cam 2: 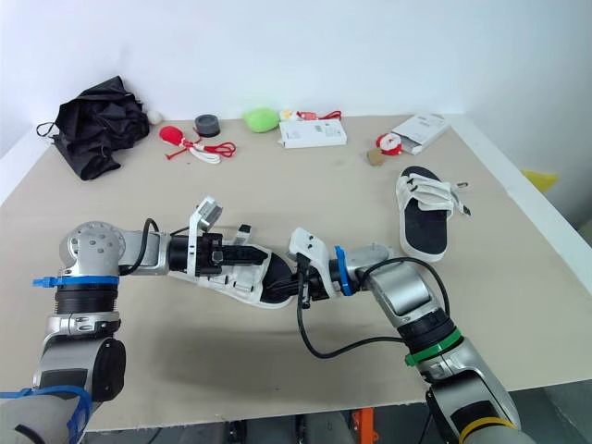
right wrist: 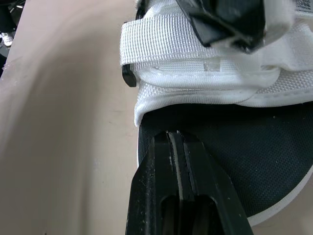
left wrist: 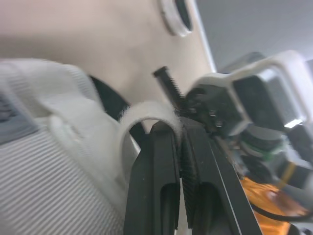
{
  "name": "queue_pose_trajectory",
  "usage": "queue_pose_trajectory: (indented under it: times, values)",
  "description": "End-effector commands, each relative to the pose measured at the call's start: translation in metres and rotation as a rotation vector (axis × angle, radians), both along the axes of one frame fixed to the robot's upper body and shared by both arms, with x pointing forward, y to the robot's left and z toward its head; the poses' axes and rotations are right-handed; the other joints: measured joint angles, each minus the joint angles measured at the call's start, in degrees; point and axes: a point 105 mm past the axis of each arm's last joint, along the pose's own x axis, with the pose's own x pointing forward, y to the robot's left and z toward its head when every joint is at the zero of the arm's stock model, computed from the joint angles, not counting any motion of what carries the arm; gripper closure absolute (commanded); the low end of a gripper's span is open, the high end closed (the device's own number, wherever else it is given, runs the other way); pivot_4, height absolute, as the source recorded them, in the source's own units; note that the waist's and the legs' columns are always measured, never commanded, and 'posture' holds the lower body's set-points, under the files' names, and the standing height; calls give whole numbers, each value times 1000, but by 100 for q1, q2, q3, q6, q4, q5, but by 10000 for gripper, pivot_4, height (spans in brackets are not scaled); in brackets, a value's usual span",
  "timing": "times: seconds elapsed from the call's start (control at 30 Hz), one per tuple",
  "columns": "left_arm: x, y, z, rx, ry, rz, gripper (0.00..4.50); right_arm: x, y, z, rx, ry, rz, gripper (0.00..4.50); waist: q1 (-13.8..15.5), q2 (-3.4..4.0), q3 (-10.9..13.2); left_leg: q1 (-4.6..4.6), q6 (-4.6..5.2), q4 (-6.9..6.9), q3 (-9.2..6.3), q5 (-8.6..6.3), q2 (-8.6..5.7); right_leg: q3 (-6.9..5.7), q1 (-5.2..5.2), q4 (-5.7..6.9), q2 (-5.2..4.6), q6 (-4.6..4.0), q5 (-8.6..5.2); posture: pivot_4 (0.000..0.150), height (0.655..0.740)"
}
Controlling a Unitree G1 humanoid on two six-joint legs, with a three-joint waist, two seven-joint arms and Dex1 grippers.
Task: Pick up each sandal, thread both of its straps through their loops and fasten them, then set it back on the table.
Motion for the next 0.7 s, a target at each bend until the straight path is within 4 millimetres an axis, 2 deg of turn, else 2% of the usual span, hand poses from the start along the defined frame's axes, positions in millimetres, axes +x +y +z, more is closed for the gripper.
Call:
queue_pose_trajectory:
  times: [0.03, 0.3, 0.37, 0.4, 0.43, 0.5, 0.6, 0.63, 0.7]
  values:
    - [13, 10, -23, 142, -1, 116, 44660, -5, -1, -14, -37, 46, -1, 45000, 1, 1, -1, 11, 0, 0, 1, 0, 0, 1, 9, 0, -1, 0, 0, 1500, 7400]
    - [25, 13, -24, 163, -14, 195, 44660, -6, 0, -15, -34, 49, -4, 45000, 6, 14, -11, 32, 1, 0, -8, 5, -1, -4, 28, 0, 0, 6, 4, 1500, 7400]
    - [21, 15, -25, 174, -22, 175, 37820, -6, -1, -15, -34, 50, -5, 45000, 6, 15, -11, 32, -1, 0, -15, 10, -2, -8, 30, 0, 1, 8, 7, 1500, 7400]
    - [20, 15, -25, 173, -22, 169, 35799, -6, -1, -15, -34, 50, -5, 45000, 5, 15, -11, 33, -1, 0, -16, 10, -2, -8, 30, 0, 2, 8, 8, 1500, 7400]
    - [19, 15, -22, 157, -19, 166, 29609, -6, -1, -15, -33, 50, -5, 45000, 5, 16, -12, 34, -2, 0, -17, 11, -2, -8, 29, 0, 3, 7, 9, 1500, 7400]
    - [21, 13, -17, 128, -17, 166, 20876, -6, -1, -15, -33, 50, -4, 45000, 4, 17, -12, 35, -2, -2, -20, 11, -2, -8, 29, 0, 5, 6, 9, 1500, 7400]
    - [34, 16, -11, 87, 0, 231, 5458, -5, 0, -14, -33, 50, 0, 45000, 3, 17, -12, 34, -2, -4, -24, 11, -1, -9, 29, 0, 9, 3, 7, 1500, 7400]
    - [39, 18, -10, 86, 6, 264, 1675, -5, 0, -14, -33, 49, 2, 45000, 3, 17, -12, 33, -2, -4, -25, 12, 0, -9, 28, 0, 11, 3, 7, 1500, 7400]
    - [48, 24, -11, 80, 35, 324, 1675, -4, 1, -14, -33, 48, 3, 45000, -8, 17, -12, 32, -2, -5, -27, 12, -1, -8, 27, 0, 12, 3, 7, 1500, 7400]
